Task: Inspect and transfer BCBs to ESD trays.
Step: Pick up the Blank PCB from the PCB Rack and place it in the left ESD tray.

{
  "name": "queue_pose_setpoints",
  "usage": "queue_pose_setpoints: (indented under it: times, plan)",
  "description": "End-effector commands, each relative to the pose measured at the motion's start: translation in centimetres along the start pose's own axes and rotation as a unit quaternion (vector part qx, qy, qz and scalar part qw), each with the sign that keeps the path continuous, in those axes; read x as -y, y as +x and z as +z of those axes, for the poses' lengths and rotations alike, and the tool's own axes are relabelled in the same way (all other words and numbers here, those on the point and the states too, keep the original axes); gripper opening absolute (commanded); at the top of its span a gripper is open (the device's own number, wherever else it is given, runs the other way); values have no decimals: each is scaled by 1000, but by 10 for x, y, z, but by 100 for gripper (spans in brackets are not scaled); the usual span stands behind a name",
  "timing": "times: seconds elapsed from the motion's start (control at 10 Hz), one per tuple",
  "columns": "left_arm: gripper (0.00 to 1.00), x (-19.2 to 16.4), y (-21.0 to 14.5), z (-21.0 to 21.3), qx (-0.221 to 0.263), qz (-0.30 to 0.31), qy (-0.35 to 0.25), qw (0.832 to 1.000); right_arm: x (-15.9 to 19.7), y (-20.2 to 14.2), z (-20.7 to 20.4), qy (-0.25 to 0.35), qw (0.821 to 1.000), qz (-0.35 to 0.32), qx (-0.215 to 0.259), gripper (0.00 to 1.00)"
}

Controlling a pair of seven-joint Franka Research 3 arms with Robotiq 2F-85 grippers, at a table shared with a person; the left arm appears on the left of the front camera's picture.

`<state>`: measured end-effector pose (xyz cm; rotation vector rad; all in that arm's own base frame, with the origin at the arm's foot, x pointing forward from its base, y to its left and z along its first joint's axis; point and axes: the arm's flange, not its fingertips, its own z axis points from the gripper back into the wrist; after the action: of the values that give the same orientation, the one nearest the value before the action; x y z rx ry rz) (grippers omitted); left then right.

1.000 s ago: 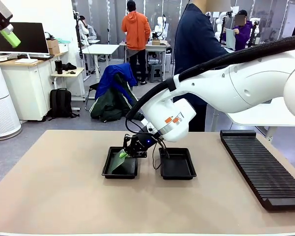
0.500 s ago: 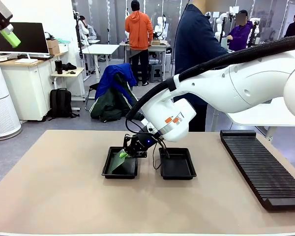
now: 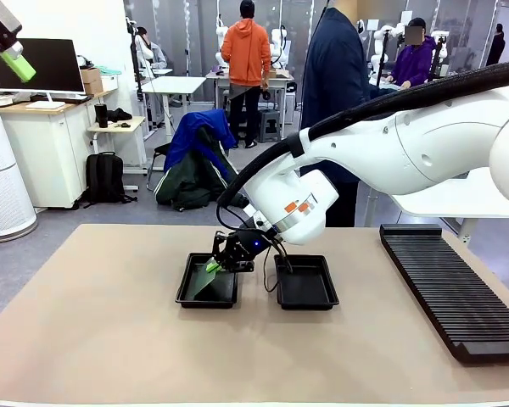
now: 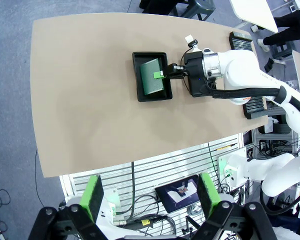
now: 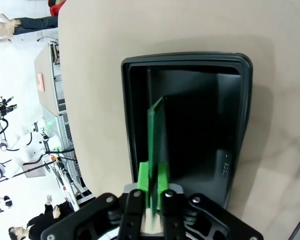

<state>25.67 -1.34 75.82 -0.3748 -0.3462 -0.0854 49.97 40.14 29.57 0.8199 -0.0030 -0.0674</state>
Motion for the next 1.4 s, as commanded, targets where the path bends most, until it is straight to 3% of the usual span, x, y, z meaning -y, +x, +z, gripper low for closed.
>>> queue_pose_setpoints:
  times: [0.0,0.6,1.1,1.3]
  plan:
    - [100,-1,0,-1,2,2,1,1000,-8,1,2,-17,1000,0,-4,22]
    - [100,-1,0,-1,2,2,1,1000,-36,3,23,-87,996,10,-27,55]
    - [100,-1,0,-1,2,2,1,1000,-66,11,44,-168,983,30,-63,95]
    - [100,-1,0,-1,2,2,1,1000,-73,8,62,-193,979,30,-62,100]
